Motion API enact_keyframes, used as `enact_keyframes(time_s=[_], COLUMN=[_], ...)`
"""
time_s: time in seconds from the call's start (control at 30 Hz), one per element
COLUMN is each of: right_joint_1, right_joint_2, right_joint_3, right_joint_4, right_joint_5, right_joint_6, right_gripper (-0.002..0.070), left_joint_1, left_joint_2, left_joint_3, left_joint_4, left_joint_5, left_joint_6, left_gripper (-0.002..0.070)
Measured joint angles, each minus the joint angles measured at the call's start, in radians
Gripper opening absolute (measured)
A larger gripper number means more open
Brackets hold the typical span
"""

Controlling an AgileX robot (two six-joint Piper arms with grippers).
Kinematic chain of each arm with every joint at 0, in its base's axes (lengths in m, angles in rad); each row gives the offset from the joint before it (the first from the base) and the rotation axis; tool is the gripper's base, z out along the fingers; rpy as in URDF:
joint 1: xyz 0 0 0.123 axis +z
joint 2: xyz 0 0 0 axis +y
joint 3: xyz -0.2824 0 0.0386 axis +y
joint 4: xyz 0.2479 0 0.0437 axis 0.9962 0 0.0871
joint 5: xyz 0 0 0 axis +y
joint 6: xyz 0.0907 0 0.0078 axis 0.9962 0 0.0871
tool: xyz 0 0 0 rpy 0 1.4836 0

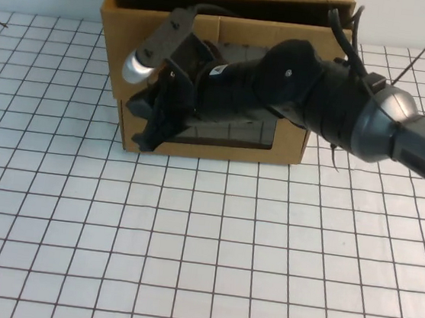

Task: Close the shoe box
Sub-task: Close the shoe box with your right arm

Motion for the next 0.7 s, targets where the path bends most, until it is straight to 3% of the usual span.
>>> enact_keyframes(time_s=[0.7], right_joint_1=[-0.023], right_joint_2=[0.041], right_joint_3=[-0.094], right_joint_4=[-0.007], right_joint_5=[0.020], right_joint_6=[-0.013], right_gripper=[-0.0012], left_joint_1=[0.000], left_joint_2=[0.000], left_joint_3=[0.000], left_joint_4=[0.002], left_joint_5=[-0.001], left_joint_6=[0.000], left_gripper=[-0.0006])
